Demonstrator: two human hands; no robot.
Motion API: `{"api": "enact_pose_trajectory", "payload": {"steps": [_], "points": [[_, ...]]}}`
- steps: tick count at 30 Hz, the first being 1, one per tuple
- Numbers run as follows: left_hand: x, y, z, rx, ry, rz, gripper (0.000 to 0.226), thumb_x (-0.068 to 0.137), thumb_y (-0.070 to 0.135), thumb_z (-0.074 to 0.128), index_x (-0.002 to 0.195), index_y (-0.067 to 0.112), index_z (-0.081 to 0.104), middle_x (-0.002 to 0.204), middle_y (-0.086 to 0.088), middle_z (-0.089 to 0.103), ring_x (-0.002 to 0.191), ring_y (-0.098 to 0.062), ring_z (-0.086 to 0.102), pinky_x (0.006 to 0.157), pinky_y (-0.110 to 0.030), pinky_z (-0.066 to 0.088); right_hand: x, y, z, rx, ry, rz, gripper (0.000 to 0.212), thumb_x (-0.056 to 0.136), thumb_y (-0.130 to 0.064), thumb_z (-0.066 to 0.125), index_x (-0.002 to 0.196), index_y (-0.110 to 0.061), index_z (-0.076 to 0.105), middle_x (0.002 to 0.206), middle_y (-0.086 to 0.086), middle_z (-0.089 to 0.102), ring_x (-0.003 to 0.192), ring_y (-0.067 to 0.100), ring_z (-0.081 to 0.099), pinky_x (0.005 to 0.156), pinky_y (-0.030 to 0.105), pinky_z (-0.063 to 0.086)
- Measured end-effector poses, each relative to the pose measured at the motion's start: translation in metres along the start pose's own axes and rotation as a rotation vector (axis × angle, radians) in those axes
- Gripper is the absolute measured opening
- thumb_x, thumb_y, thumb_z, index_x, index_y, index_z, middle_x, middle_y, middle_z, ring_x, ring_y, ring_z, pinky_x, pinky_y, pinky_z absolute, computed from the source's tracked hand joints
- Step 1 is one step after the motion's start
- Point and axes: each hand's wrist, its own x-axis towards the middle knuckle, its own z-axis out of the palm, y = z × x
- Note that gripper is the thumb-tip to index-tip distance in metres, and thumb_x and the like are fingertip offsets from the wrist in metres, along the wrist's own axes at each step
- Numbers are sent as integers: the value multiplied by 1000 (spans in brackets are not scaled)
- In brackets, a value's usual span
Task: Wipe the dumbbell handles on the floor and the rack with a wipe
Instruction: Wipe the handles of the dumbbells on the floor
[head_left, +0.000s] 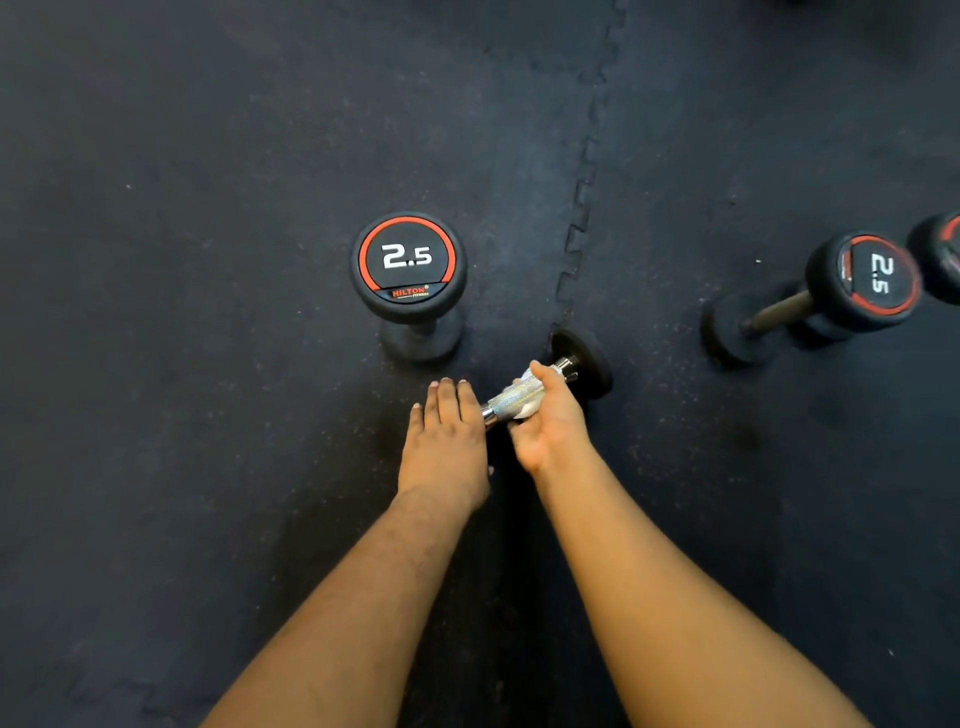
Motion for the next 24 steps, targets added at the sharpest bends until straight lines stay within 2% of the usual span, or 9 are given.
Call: {"api": "enact_pose_trajectory", "payload": {"steps": [4, 6, 8, 12, 15, 17, 20, 22, 24], "points": [[1, 1, 1, 1, 4, 6, 111, 91, 45, 68, 159, 1, -8, 167, -23, -1, 157, -35, -2, 127, -50, 12, 13, -23, -11, 60, -38, -9, 19, 99, -25, 57, 91, -9, 62, 82, 11, 62, 75, 25, 65, 90, 42, 52], [1, 2, 1, -5, -7, 9, 111, 91, 44, 68, 159, 2, -9, 168, -22, -1, 157, -35, -2, 127, -50, 12, 10, -19, -17, 131, -25, -77, 16, 97, -23, 60, 104, -10, 67, 99, 9, 70, 95, 23, 69, 104, 41, 48], [0, 2, 1, 4, -1, 7, 110, 92, 45, 68, 159, 1, -9, 167, -23, -1, 157, -35, -2, 127, -50, 11, -2, -3, -16, 89, 7, -122, 27, 95, -19, 63, 120, -10, 65, 118, 9, 70, 113, 24, 64, 107, 41, 46], [1, 2, 0, 1, 2, 2, 111, 91, 45, 69, 159, 1, -7, 167, -23, 0, 157, -35, -1, 127, -49, 11, 3, -13, -3, 70, 26, -79, 5, 92, -16, 65, 93, -12, 62, 87, 6, 65, 85, 22, 63, 91, 38, 50], [0, 2, 1, 3, 0, -1, 113, 89, 45, 71, 159, 1, -7, 167, -22, 1, 157, -34, 0, 127, -49, 12, 15, -27, 1, 97, 42, -81, 15, 95, -17, 62, 82, -11, 58, 76, 7, 57, 70, 23, 58, 77, 37, 51], [-1, 2, 2, 15, 0, -4, 112, 90, 45, 69, 158, 0, -7, 167, -23, 1, 157, -34, -1, 127, -49, 12, 11, -6, -5, 22, 48, -105, 6, 93, -16, 65, 94, -11, 62, 87, 10, 62, 80, 24, 63, 79, 37, 51], [0, 2, 3, 19, -5, 2, 108, 93, 44, 66, 158, 0, -9, 168, -22, 0, 157, -34, -2, 127, -49, 11, -6, 22, -11, -94, 9, -57, 29, 88, -20, 69, 115, -9, 64, 106, 13, 71, 99, 28, 67, 86, 38, 52], [0, 2, 3, 25, -2, 0, 109, 93, 44, 66, 158, 0, -9, 168, -22, 0, 157, -34, -1, 127, -49, 11, -5, 7, -11, -47, -20, -54, 12, 93, -19, 64, 100, -9, 64, 88, 11, 69, 82, 24, 67, 76, 35, 53], [0, 3, 2, 27, -1, 0, 110, 92, 45, 67, 158, 0, -8, 167, -22, 0, 157, -34, 0, 127, -49, 11, 8, -16, -3, 80, -2, -69, 16, 98, -20, 58, 84, -12, 58, 66, 7, 64, 62, 21, 65, 68, 35, 51]]}}
